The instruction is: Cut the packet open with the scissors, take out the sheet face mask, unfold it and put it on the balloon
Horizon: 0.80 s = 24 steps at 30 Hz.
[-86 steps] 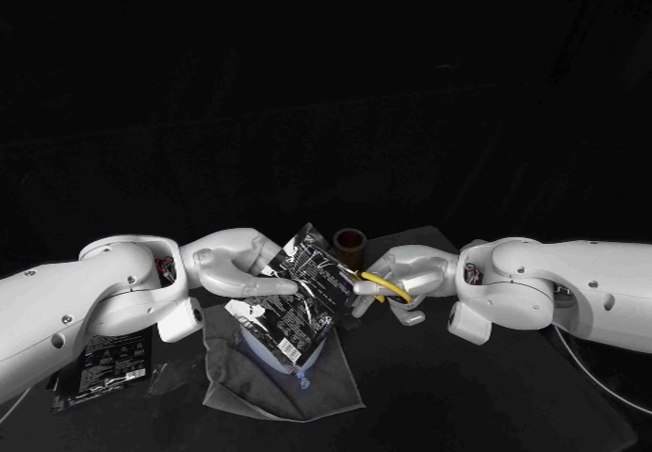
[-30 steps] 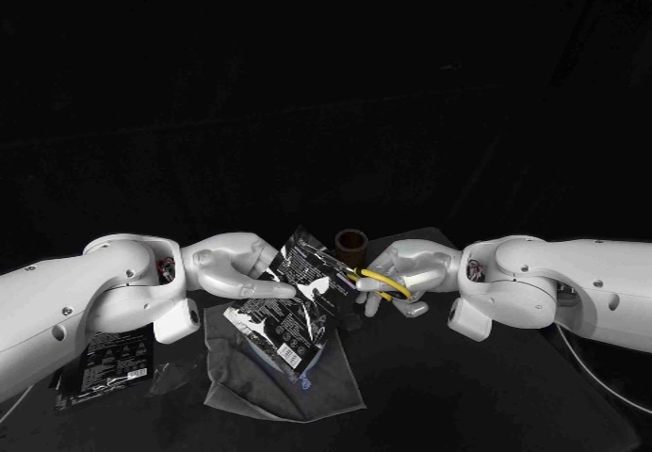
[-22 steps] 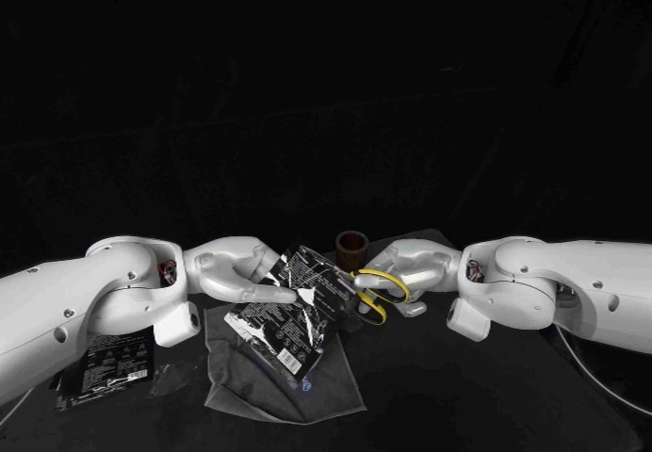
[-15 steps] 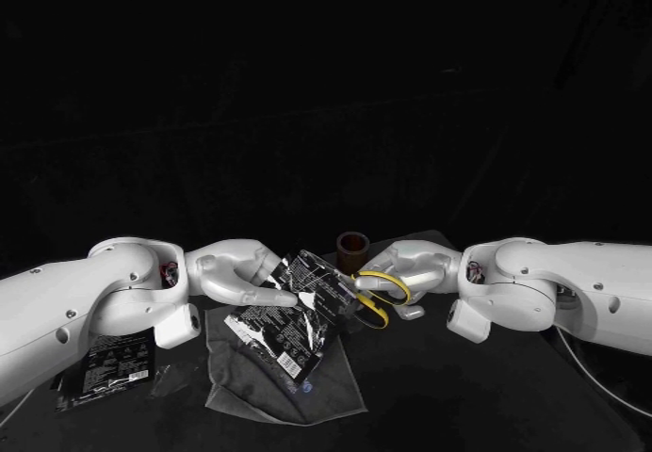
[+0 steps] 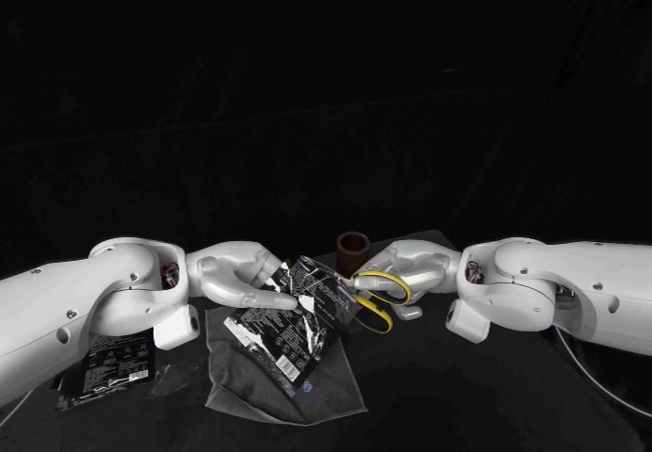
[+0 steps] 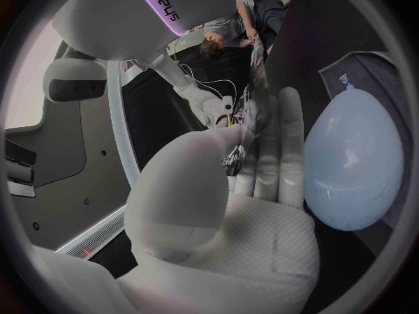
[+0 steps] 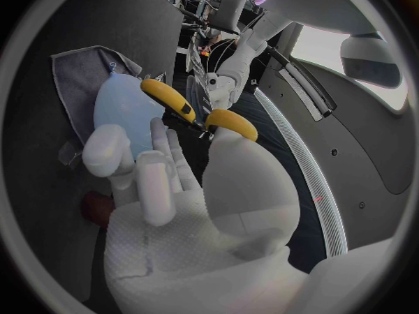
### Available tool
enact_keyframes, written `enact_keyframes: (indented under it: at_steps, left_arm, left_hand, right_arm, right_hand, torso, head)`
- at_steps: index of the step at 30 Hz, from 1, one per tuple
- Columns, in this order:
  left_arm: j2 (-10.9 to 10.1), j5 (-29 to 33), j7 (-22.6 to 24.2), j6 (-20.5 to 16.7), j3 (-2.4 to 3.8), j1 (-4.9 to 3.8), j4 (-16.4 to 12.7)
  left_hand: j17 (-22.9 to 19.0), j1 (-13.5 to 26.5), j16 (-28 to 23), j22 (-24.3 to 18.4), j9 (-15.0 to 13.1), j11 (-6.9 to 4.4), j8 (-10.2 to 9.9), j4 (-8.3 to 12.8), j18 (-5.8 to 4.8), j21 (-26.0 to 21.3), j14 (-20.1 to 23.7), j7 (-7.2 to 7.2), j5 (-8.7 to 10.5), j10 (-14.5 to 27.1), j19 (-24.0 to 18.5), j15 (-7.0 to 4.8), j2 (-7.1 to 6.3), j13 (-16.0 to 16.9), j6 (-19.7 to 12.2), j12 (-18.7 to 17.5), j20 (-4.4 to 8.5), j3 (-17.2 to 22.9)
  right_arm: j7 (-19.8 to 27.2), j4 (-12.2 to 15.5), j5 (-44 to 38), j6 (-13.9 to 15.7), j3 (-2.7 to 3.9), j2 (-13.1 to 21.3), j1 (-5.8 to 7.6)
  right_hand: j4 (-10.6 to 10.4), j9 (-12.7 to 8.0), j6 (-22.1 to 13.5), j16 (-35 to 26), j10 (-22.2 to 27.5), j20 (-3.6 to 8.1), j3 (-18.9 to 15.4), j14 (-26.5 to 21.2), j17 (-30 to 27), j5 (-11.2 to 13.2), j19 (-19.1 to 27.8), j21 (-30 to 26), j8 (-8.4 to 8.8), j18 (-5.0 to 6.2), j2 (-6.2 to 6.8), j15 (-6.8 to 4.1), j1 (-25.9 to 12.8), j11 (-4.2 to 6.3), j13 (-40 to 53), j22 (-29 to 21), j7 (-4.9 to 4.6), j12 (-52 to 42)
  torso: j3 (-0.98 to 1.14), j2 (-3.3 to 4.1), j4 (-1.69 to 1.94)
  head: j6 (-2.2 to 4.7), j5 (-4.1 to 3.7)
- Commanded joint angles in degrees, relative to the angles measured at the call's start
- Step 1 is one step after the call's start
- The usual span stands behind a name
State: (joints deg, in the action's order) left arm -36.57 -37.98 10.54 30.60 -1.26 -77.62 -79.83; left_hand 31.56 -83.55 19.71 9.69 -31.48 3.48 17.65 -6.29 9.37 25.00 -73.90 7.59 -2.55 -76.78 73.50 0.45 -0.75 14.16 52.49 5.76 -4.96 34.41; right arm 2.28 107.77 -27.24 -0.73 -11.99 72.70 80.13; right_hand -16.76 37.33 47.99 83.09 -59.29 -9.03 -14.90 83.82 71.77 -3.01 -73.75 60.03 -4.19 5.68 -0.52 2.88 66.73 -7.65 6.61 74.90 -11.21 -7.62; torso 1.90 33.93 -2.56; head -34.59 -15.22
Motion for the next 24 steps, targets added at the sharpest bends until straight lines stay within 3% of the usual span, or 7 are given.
enact_keyframes:
  at_steps: [1,13,19,24]
  left_arm:
    - [0.2,0.1,0.1,1.5,0.02,-0.01,-0.2]
    - [0.2,0.1,0.1,1.5,0.02,-0.01,-0.1]
    - [0.0,0.2,-0.3,1.2,0.02,-0.01,0.2]
    - [0.0,0.4,-0.6,1.1,0.02,-0.01,0.5]
  left_hand:
    - [0.1,-0.4,0.2,0.1,-6.8,0.01,0.3,0.9,0.88,0.3,-0.2,-0.03,-0.19,-0.2,0.0,-0.38,0.23,0.1,0.4,0.4,0.20,1.1]
    - [0.1,-0.4,0.2,0.1,-6.8,0.01,0.3,0.9,0.88,0.3,-0.2,-0.03,-0.19,-0.2,0.0,-0.37,0.24,0.1,0.4,0.4,0.20,1.1]
    - [0.2,-0.4,0.2,0.1,-6.8,0.02,0.3,0.9,0.88,0.4,-0.2,0.00,-0.20,-0.2,-0.1,-0.36,0.25,0.1,0.4,0.4,0.20,1.1]
    - [0.2,-0.4,0.2,0.1,-6.9,0.03,0.2,0.9,0.88,0.4,-0.2,0.02,-0.20,-0.2,-0.1,-0.36,0.26,0.2,0.4,0.4,0.20,1.1]
  right_arm:
    - [1.3,0.0,1.0,0.4,0.08,0.0,0.06]
    - [1.9,-0.1,2.0,1.3,0.08,-0.1,0.06]
    - [4.4,-0.1,5.1,2.8,0.07,0.1,0.06]
    - [7.4,-0.1,8.7,4.3,0.06,0.0,0.06]
  right_hand:
    - [0.1,-0.2,1.0,0.2,-2.2,0.18,0.1,0.3,0.3,0.3,-0.8,0.9,-0.49,0.49,-0.41,-0.01,0.5,0.47,0.2,5.9,0.21,-1.3]
    - [0.2,-0.7,2.7,0.3,-5.0,0.65,-1.2,0.3,0.1,0.3,-1.4,2.0,-0.96,0.26,-1.55,-0.49,2.0,0.96,0.4,6.2,0.47,-2.7]
    - [0.2,-0.8,3.5,0.5,-5.4,0.76,-1.9,0.6,0.6,0.3,-2.1,3.2,-1.22,0.01,-2.02,-0.60,2.4,1.03,0.3,6.6,0.47,-2.9]
    - [0.2,-0.9,6.0,0.9,-8.2,1.30,-3.7,1.1,1.3,0.3,-3.0,4.8,-2.28,-0.24,-3.21,-1.30,3.5,1.90,1.0,7.1,1.33,-4.2]
  torso:
    - [-0.04,0.01,-0.01]
    - [-0.02,0.00,0.02]
    - [-0.02,-0.01,-0.03]
    - [-0.01,-0.06,-0.05]
  head:
    - [-0.06,-0.10]
    - [0.06,-0.20]
    - [0.15,-0.33]
    - [0.32,-0.48]
